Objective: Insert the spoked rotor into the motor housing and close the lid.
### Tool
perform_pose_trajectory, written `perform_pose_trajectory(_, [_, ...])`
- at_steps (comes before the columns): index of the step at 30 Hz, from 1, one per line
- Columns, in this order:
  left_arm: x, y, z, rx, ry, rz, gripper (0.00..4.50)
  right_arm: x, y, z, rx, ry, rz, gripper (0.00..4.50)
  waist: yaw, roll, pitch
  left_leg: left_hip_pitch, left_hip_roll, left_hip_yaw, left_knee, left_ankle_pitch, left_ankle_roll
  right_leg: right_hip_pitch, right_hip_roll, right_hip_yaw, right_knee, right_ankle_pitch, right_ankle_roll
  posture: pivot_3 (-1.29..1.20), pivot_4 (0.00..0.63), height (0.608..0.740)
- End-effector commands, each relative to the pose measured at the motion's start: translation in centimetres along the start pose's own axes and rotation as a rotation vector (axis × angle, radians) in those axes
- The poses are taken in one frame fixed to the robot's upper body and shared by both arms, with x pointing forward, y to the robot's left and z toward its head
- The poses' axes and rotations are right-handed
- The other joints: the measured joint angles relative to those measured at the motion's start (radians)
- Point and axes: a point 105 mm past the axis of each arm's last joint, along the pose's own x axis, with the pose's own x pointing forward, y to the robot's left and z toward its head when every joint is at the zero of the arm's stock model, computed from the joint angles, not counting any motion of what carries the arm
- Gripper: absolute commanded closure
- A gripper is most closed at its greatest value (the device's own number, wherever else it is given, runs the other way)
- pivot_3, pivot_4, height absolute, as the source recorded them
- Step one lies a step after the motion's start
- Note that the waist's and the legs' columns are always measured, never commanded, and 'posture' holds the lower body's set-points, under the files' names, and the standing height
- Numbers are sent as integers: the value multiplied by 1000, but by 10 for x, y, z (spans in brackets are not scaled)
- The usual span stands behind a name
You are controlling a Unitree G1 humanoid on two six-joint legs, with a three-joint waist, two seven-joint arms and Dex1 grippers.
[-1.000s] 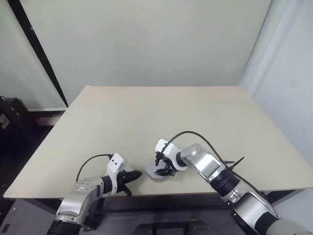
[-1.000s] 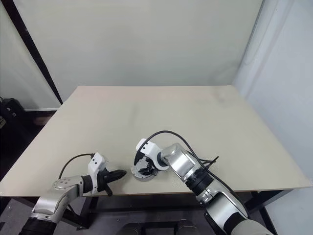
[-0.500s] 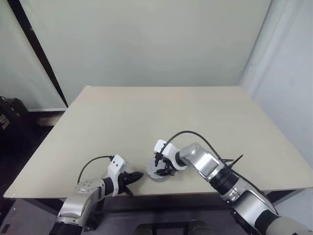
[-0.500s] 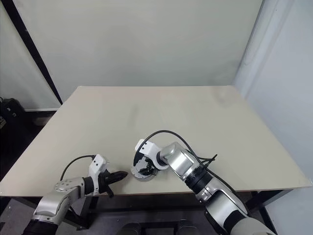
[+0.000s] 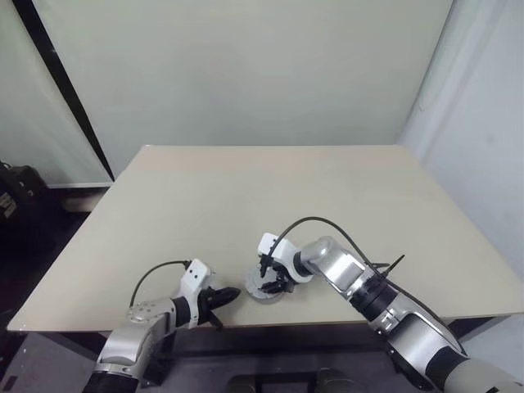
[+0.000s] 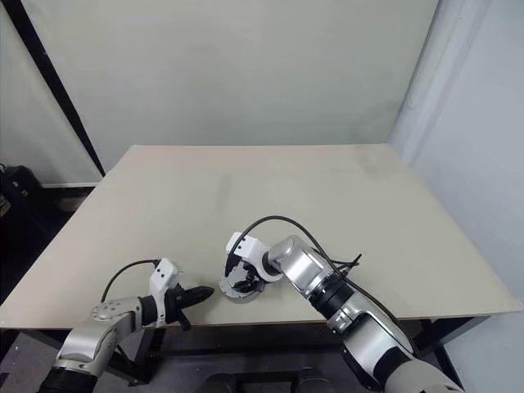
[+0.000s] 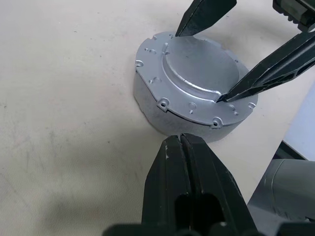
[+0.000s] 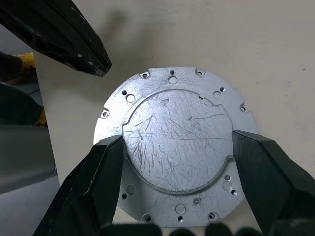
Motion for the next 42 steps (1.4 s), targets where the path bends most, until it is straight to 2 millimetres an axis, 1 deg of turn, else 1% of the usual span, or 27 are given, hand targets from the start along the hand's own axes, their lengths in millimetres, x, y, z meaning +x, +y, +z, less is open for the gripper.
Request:
perform_pose_trajectory(1, [-2,-2,11,33,-34,-9,4500,2,-3,-21,-2,78,-16,1271,0,1,0,0,0,0,0,0,0,0,0,0,0,0,0,0,0,740])
perform_pose_trajectory(11, [0,-3,13,39,-36,-15,4500,4,1,-26,-22,96,3,1271,0,2,-1,0,0,0,0,0,0,0,0,0,0,0,0,0,0,740])
perform_pose_trajectory(17, [7,-6,16,45,-44,-24,4500,5,0,-25,-12,98,-10,1271,0,2,-2,0,0,0,0,0,0,0,0,0,-1,0,0,0,0,740])
perform_pose_trajectory(30, [14,-1,18,65,-41,-2,4500,7,-2,-30,-40,151,-22,1271,0,5,-3,1,0,0,-1,-1,-1,0,0,0,-1,0,0,0,0,740])
perform_pose_trajectory(36, [28,1,20,83,-53,20,4500,6,-3,-30,-40,153,-20,1271,1,8,-5,1,-1,0,0,-1,-2,1,-1,-1,-1,0,0,0,0,740])
perform_pose_trajectory(42, [47,1,20,96,-46,27,4500,6,-2,-32,-35,156,-16,1271,1,10,-8,1,-1,-1,0,-1,-1,2,-2,-1,-1,0,0,0,0,740])
